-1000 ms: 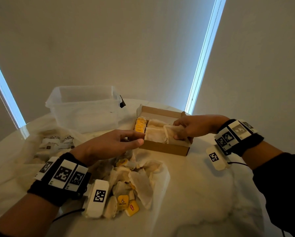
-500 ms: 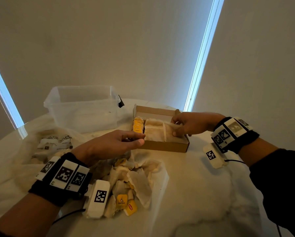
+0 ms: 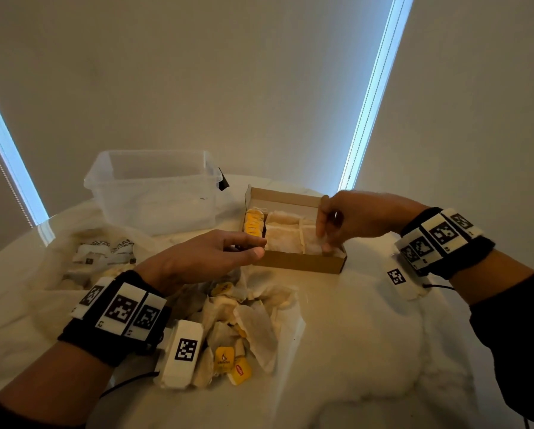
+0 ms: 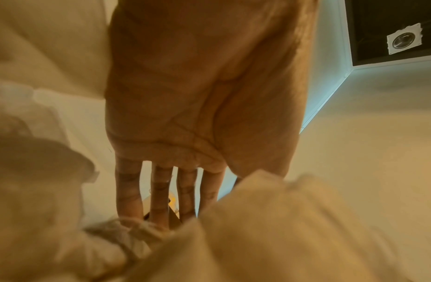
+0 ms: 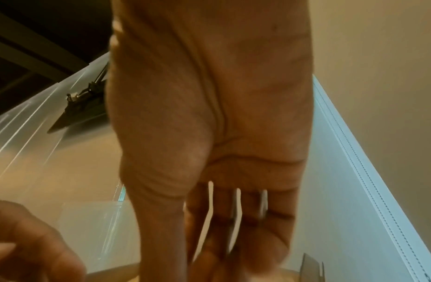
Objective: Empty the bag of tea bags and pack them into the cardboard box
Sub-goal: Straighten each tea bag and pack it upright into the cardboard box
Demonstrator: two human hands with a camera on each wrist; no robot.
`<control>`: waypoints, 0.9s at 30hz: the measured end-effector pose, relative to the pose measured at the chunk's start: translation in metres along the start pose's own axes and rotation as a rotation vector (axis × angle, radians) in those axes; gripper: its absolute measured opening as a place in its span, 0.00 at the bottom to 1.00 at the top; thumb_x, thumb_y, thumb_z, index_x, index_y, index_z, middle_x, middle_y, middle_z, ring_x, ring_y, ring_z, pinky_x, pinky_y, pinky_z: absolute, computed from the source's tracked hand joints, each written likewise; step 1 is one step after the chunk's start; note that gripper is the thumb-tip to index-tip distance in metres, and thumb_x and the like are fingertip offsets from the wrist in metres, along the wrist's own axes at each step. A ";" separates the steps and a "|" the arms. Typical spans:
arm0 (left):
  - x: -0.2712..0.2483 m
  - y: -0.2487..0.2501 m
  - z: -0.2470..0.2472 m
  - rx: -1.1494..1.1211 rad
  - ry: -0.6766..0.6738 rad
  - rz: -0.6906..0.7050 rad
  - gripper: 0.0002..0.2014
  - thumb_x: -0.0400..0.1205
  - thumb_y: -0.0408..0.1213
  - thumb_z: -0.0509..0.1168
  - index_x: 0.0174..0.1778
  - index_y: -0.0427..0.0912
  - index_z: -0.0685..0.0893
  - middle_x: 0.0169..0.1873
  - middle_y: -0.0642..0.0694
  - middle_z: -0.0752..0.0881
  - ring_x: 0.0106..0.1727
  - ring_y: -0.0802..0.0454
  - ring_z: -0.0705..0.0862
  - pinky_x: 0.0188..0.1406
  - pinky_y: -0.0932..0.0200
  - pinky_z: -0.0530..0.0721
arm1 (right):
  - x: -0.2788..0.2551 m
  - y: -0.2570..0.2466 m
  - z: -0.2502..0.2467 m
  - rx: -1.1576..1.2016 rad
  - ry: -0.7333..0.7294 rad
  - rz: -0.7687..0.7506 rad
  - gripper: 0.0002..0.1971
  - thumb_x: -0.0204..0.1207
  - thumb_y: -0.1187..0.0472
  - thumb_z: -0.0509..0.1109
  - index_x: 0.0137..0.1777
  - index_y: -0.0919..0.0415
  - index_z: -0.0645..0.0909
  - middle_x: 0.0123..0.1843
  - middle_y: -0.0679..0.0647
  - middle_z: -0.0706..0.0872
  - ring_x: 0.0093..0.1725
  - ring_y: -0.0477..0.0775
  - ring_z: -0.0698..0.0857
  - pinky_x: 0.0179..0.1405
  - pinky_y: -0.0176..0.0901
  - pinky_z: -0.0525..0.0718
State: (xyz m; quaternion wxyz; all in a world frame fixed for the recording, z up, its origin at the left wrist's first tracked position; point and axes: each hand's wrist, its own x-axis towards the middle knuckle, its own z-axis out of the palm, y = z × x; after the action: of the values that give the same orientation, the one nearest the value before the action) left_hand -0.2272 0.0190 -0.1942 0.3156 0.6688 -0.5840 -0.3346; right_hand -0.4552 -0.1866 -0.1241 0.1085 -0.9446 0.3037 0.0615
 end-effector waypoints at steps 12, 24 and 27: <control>-0.002 0.000 -0.001 -0.022 0.005 0.002 0.21 0.89 0.55 0.66 0.80 0.66 0.82 0.77 0.58 0.83 0.74 0.61 0.81 0.57 0.70 0.78 | -0.005 -0.008 0.005 -0.227 -0.191 -0.039 0.10 0.88 0.50 0.72 0.64 0.48 0.91 0.59 0.45 0.92 0.61 0.48 0.87 0.69 0.48 0.82; -0.002 -0.001 -0.002 -0.003 -0.001 0.023 0.22 0.88 0.57 0.66 0.80 0.66 0.81 0.77 0.56 0.84 0.72 0.60 0.83 0.60 0.67 0.81 | 0.004 -0.012 0.009 -0.081 -0.021 -0.074 0.14 0.85 0.45 0.76 0.69 0.41 0.88 0.53 0.36 0.86 0.53 0.42 0.86 0.50 0.34 0.78; -0.002 -0.001 -0.001 -0.001 0.010 0.013 0.22 0.89 0.57 0.66 0.81 0.65 0.81 0.77 0.55 0.84 0.73 0.57 0.82 0.64 0.62 0.82 | 0.008 -0.017 0.015 -0.115 0.000 -0.048 0.14 0.84 0.43 0.76 0.66 0.43 0.88 0.56 0.41 0.88 0.54 0.44 0.85 0.46 0.34 0.77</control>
State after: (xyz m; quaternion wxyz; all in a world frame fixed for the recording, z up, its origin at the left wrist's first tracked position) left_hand -0.2259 0.0210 -0.1939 0.3210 0.6664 -0.5866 -0.3298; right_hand -0.4401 -0.1740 -0.1375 0.0554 -0.9562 0.2772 0.0761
